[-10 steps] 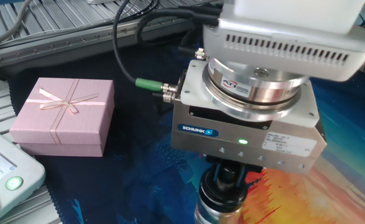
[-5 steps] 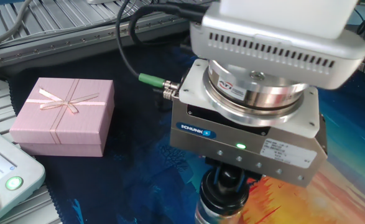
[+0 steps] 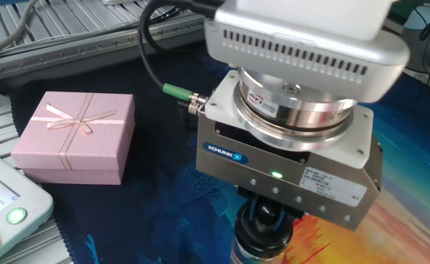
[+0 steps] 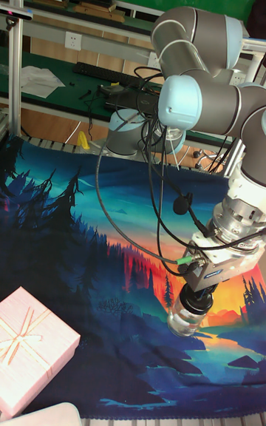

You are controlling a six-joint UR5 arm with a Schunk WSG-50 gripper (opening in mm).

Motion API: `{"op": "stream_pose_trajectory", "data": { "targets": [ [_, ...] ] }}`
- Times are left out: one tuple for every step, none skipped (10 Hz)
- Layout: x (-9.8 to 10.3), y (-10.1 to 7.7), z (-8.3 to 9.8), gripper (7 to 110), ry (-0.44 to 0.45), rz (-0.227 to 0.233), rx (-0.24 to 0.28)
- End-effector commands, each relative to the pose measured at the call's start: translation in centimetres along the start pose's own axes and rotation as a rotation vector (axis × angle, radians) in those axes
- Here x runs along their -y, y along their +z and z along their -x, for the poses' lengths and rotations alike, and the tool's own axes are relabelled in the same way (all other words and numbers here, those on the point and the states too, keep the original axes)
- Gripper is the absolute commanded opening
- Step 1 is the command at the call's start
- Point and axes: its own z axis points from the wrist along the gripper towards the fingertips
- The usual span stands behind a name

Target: Screw the lid onto the jar

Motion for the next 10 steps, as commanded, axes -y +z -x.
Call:
{"op": "stream_pose_trajectory", "data": {
  "targets": [
    [0.07, -0.12, 0.32, 22, 0.124, -0.001, 0.018],
    [0.27, -0.05, 0.20, 7, 0.148, -0.011, 0.017],
    [0.34, -0.02, 0.14, 7, 0.166, -0.015, 0.017],
    [0.53, -0.01, 0.05, 7, 0.185, -0.027, 0.018],
    [0.44, -0.13, -0.08, 7, 0.203, -0.033, 0.021],
    [0.23, -0.35, -0.22, 7, 0.233, -0.033, 0.022],
    [0.05, -0.44, -0.18, 7, 0.252, -0.030, 0.027],
    [0.28, -0.34, 0.07, 7, 0.262, -0.037, 0.041],
    [0.35, -0.19, 0.35, 7, 0.262, -0.030, 0.057],
    [0.63, -0.18, 0.26, 7, 0.259, -0.039, 0.055]
  ]
}}
